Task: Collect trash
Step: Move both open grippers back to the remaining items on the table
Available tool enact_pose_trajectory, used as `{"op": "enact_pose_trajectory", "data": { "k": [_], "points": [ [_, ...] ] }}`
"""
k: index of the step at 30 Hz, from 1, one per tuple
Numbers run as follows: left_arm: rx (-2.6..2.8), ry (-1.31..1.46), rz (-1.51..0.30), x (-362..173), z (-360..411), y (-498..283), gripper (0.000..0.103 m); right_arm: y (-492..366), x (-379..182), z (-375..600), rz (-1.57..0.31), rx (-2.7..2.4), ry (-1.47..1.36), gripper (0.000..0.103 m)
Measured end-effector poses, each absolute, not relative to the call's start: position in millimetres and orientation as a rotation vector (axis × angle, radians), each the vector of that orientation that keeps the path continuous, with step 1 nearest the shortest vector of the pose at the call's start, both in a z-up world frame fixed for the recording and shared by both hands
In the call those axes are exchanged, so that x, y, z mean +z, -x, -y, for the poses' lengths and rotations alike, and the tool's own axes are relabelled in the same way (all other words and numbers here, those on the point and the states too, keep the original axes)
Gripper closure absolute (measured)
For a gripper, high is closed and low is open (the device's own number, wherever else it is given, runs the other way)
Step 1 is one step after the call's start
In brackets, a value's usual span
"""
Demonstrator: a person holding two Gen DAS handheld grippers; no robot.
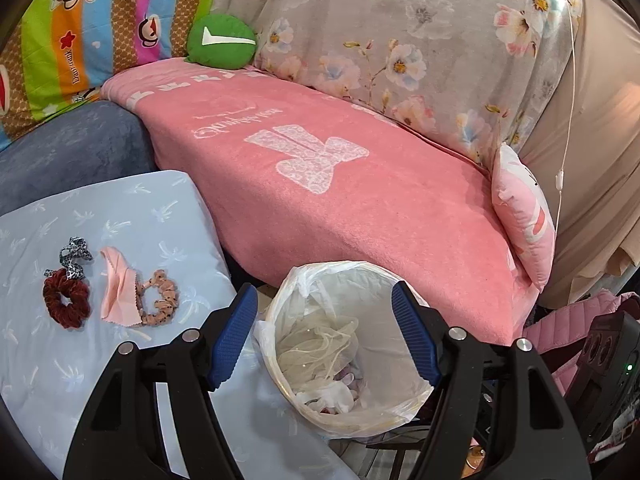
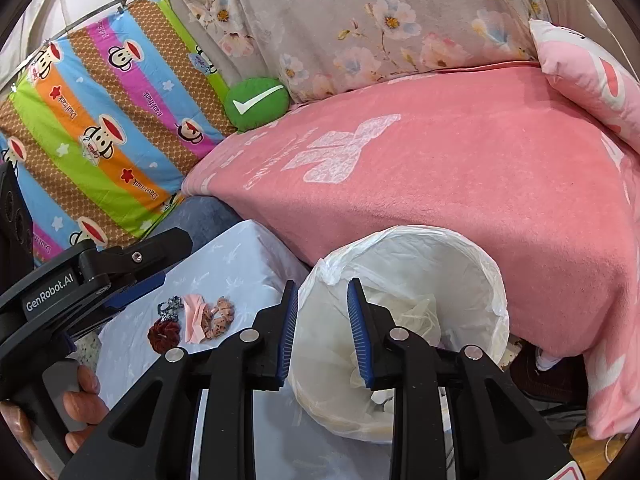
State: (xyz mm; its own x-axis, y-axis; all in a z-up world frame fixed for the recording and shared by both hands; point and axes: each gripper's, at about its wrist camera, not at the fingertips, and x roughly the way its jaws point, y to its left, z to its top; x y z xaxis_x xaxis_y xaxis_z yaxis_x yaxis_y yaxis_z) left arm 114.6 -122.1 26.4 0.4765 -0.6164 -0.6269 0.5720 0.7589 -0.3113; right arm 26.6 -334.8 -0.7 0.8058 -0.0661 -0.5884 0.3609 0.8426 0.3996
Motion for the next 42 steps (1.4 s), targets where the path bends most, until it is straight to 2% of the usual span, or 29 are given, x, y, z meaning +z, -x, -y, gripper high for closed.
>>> {"op": "enact_pose_trajectory", "data": {
  "k": [23, 27, 42],
  "points": [
    [-0.611, 0.074, -0.815, 2, 72, -130, 0.037, -45, -7, 286, -0.665, -0.176, -0.442, 0.076],
    [-0.581, 0.072, -0.820, -4, 59, -135, 0.037, -52, -9, 273, -0.677, -0.159, -0.428, 0.070],
    [-0.448, 0.048, -0.847, -29, 7, -152, 0.037, -86, -19, 217, -0.742, -0.074, -0.355, 0.069]
  ]
}}
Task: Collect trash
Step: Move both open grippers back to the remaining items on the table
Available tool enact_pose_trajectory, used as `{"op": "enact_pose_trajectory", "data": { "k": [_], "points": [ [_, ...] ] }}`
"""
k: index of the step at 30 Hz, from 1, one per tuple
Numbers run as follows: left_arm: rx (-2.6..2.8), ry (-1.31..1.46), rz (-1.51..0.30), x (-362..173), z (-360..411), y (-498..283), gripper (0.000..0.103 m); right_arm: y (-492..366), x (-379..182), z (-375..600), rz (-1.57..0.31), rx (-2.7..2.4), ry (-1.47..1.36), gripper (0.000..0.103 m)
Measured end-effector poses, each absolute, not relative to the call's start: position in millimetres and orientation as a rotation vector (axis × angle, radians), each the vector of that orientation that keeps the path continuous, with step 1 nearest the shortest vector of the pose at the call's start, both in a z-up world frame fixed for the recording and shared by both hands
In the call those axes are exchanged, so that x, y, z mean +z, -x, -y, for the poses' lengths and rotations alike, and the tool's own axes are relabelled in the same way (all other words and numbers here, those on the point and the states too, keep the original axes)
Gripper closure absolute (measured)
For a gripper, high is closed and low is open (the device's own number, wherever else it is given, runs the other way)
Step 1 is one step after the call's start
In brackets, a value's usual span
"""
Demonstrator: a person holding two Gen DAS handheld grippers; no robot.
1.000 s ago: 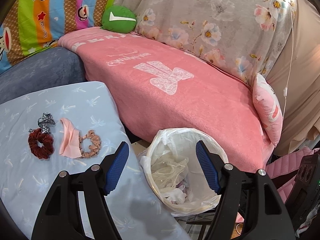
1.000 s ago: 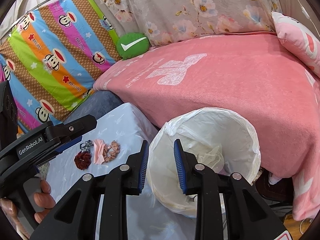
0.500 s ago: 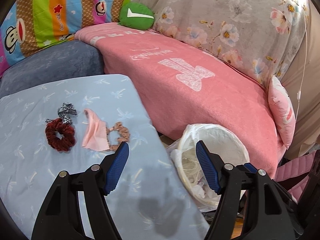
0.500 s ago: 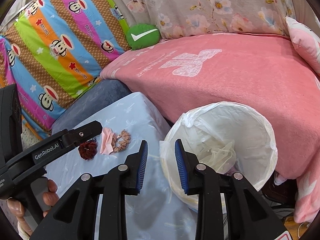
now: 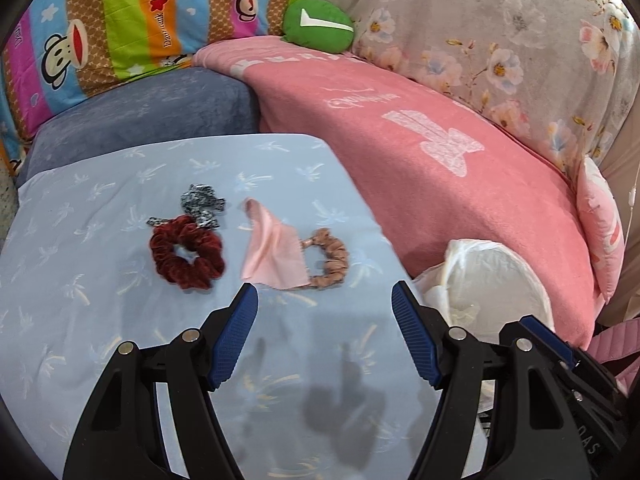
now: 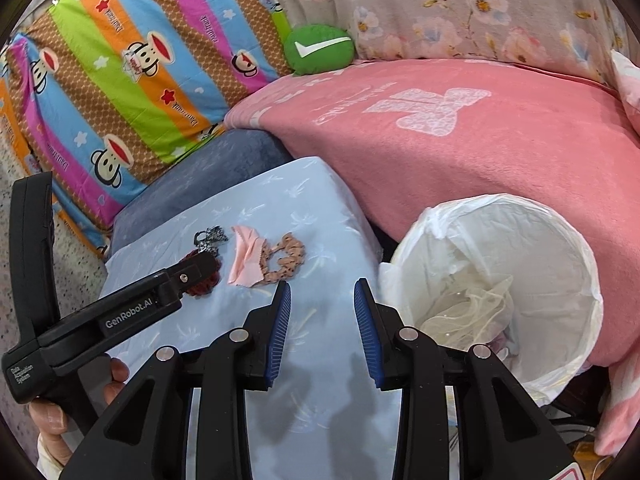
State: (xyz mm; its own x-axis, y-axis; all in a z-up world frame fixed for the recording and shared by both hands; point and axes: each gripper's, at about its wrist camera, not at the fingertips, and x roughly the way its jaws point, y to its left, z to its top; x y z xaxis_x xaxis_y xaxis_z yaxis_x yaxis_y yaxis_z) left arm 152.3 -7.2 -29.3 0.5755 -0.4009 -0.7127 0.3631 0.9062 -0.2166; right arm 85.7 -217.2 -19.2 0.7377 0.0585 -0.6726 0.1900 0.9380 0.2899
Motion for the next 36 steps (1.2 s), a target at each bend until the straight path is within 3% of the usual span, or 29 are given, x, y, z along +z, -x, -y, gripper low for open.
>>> {"op": "enact_pose_trajectory", "data": {
  "k": [9, 16, 36],
  "points": [
    [-0.345, 0.032, -0.882, -51, -38, -171, 0.036, -106, -29, 184, -0.777, -0.032, -0.315, 0.064],
    [-0.250, 0.058, -0.906, -66, -78, -191, 0.026, -128, -44, 162, -0.817, -0.004, -0.302, 0.064],
    [-0.209, 0.090, -0.980, -98, -93, -258, 0.028, -226, -74, 119, -0.872, 0.041, -0.262, 0.064]
  ]
}}
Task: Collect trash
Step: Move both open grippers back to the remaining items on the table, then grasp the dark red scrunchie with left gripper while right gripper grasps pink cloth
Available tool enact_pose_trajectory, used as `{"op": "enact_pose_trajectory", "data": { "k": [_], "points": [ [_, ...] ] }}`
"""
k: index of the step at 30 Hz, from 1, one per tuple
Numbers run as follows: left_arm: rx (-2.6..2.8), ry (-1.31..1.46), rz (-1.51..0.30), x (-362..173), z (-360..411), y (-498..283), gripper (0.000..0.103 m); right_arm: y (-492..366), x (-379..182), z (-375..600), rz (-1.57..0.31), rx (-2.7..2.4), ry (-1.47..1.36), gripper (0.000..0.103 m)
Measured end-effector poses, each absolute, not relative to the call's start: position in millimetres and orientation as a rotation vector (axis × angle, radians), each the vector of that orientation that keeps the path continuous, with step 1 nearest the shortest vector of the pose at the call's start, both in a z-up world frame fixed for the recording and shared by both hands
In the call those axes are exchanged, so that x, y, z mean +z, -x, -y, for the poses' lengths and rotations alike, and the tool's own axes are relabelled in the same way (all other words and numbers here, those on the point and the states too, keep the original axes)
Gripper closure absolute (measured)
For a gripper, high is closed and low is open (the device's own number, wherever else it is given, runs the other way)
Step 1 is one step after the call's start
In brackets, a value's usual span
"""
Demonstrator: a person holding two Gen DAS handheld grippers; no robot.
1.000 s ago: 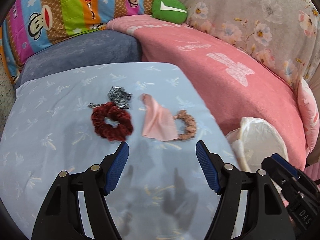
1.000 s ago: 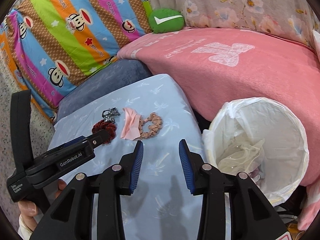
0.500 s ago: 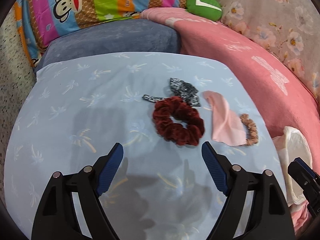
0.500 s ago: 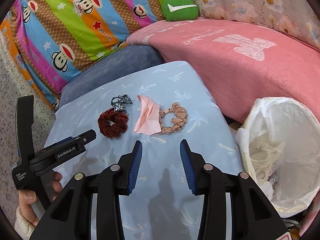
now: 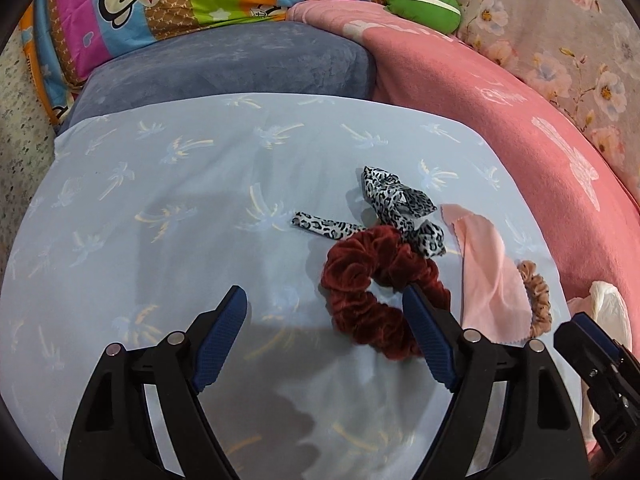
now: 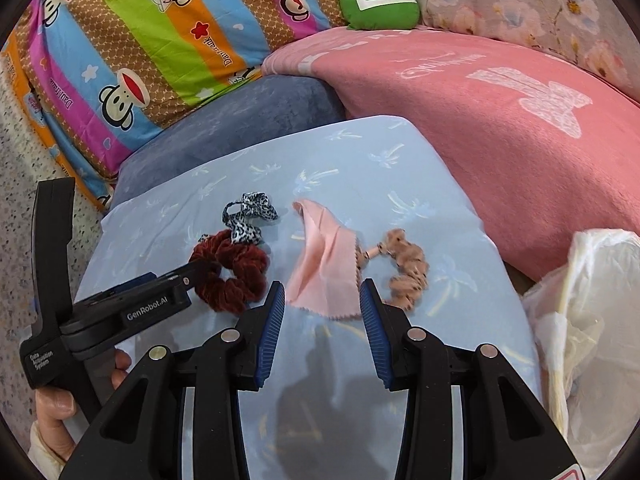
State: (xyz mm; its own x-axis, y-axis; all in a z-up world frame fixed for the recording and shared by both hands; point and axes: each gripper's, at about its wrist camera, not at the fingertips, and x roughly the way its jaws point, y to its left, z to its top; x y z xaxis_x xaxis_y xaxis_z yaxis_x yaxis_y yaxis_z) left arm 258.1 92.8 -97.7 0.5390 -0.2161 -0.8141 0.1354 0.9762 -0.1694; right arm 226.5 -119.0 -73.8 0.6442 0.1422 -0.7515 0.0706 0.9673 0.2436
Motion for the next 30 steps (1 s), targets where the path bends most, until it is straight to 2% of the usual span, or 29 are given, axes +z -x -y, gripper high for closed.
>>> {"op": "enact_pose_trajectory", "data": {
  "k": [3, 6, 11, 14, 16, 18, 21, 30],
  "points": [
    [-0.221, 0.096, -0.999, -103, -90, -266, 0.034, -243, -79, 115, -0.881, 0.046, -0.263, 0.064],
    [-0.237, 0.103, -1.017, -107, -87, -271, 0.045, -259, -85, 109, -0.895, 0.049, -0.253, 0.064],
    [-0.273, 0.113, -1.027, -110, -87, -272, 0.070, -277, -99, 101, -0.928, 0.055, -0.238, 0.064],
    [-0.297, 0.113, -1.028, -108, -84, -271, 0.082, -283, -108, 99, -0.947, 0.052, -0.234, 0.073],
    [-0.301, 0.113, -1.024, -107, -85, -268, 0.084, -283, -115, 99, -0.967, 0.055, -0.242, 0.092],
    [-0.303, 0.114, -1.023, -106, -84, -266, 0.085, -281, -118, 100, -0.978, 0.055, -0.254, 0.098],
    [-0.303, 0.116, -1.025, -104, -83, -263, 0.085, -272, -117, 101, -0.974, 0.061, -0.266, 0.102],
    [-0.327, 0.118, -0.993, -82, -75, -235, 0.087, -230, -77, 114, -0.885, 0.058, -0.307, 0.102]
  ]
}}
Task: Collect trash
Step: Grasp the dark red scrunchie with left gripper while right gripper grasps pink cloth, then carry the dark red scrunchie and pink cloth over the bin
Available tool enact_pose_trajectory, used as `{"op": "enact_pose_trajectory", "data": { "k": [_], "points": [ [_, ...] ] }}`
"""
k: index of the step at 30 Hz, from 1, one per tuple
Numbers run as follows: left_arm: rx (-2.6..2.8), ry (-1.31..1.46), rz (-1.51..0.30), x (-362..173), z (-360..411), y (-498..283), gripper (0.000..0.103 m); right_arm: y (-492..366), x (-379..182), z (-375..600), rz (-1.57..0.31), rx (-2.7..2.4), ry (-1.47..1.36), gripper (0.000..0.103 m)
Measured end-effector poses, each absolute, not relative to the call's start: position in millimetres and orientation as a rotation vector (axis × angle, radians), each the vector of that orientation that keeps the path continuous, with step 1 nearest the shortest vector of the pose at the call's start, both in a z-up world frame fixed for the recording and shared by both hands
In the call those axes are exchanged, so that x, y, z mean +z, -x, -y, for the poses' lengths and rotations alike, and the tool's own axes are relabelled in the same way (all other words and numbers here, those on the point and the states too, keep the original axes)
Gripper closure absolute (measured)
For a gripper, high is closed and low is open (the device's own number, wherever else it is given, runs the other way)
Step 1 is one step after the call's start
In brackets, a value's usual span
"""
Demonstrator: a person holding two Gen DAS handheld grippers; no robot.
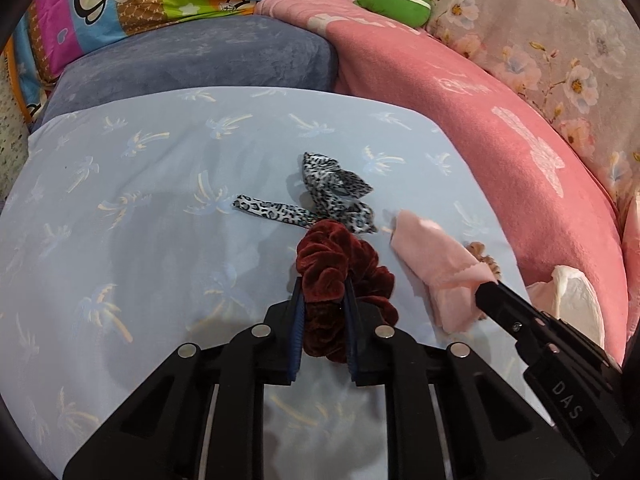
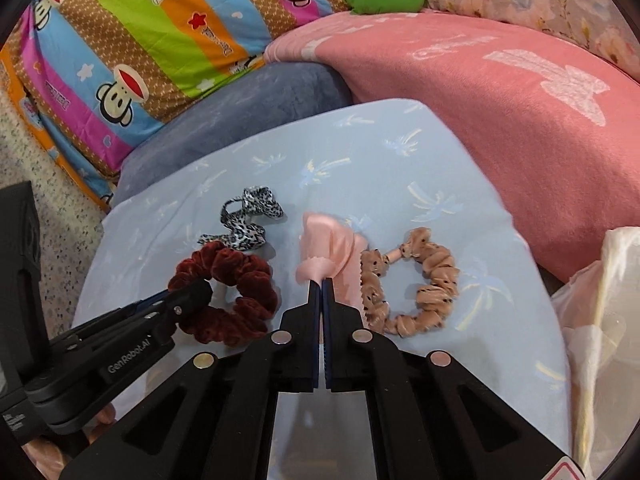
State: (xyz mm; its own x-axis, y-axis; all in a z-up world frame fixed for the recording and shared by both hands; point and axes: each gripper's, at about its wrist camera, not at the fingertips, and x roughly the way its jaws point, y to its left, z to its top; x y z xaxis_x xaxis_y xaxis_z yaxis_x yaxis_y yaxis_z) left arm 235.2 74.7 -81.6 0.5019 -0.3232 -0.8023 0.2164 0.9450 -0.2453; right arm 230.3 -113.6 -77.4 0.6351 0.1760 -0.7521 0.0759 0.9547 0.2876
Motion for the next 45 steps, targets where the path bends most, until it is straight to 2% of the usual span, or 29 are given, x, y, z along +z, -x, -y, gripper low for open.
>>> {"op": "enact_pose_trajectory", "data": {
  "k": [21, 36, 40, 43, 45],
  "points": [
    [-0.496, 0.048, -0.876, -15, 9, -162, 0.087, -112, 14, 212, -0.657, -0.062, -0.395, 0.102],
    [-0.667, -0.046, -0.874, 0, 105, -122, 0.086, -47, 19, 305, -0.604, -0.210, -0.468, 0.102],
    [-0.704, -0.059, -0.880, 0, 127, -117, 0.085, -36, 18, 321, -0.597, -0.238, -0.478, 0.096],
    [-0.713, -0.075, -0.885, -1, 137, -113, 0.083, -30, 16, 330, -0.595, -0.254, -0.486, 0.096],
    [-0.704, -0.082, -0.884, -2, 142, -113, 0.072, -29, 14, 335, -0.595, -0.263, -0.492, 0.095]
  ]
}}
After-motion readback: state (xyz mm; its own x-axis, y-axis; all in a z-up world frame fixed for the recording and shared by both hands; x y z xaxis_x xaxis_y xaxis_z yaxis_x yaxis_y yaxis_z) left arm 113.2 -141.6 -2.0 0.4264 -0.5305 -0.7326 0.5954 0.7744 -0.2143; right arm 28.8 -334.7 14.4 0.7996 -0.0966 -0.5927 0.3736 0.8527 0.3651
